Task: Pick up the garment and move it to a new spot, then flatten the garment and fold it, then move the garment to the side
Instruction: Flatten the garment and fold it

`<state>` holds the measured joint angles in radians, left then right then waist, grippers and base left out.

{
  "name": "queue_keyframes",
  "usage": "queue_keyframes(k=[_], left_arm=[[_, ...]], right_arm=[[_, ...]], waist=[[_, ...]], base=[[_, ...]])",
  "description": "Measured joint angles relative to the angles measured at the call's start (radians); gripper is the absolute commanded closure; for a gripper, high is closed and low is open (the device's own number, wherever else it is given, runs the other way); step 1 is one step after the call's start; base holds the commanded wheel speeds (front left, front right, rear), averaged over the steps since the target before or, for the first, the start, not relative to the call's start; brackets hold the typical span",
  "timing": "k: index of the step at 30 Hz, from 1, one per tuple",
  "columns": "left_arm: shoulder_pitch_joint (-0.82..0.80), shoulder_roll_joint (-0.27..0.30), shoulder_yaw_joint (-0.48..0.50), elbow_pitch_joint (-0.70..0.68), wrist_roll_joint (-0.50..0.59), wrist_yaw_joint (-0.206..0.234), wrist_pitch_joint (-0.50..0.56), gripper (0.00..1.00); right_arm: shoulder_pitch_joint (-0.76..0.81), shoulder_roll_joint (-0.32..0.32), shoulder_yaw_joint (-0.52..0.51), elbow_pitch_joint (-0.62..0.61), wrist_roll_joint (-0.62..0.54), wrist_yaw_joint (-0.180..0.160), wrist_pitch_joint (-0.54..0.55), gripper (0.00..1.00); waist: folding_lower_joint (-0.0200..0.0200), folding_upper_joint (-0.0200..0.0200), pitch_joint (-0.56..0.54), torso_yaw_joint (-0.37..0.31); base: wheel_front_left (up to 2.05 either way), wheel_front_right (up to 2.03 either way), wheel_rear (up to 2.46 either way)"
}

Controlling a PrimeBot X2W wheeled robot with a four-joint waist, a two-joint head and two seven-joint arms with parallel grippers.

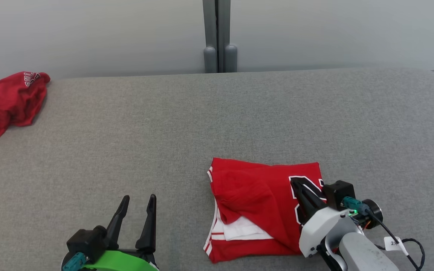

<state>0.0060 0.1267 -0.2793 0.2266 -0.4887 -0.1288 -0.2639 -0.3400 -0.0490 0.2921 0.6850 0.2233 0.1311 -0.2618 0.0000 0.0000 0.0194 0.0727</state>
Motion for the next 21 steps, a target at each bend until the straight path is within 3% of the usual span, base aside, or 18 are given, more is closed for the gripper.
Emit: queue_keyframes(k=[10,21], left_arm=[[-0.003,-0.003,0.016,0.001,0.012,0.0,0.0,0.0],[-0.003,-0.012,0.027,0.0,0.016,0.0,0.0,0.0]], right_arm=[[-0.008,0.0,0.062,0.097,-0.002,0.0,0.0,1.0],[-0.015,0.0,0.34,0.044,0.089,0.0,0.0,1.0]], waist=[[0.0,0.0,0.024,0.046],[0.0,0.0,0.031,0.064]], base=[[0.0,0.0,0.0],[0.0,0.0,0.0]])
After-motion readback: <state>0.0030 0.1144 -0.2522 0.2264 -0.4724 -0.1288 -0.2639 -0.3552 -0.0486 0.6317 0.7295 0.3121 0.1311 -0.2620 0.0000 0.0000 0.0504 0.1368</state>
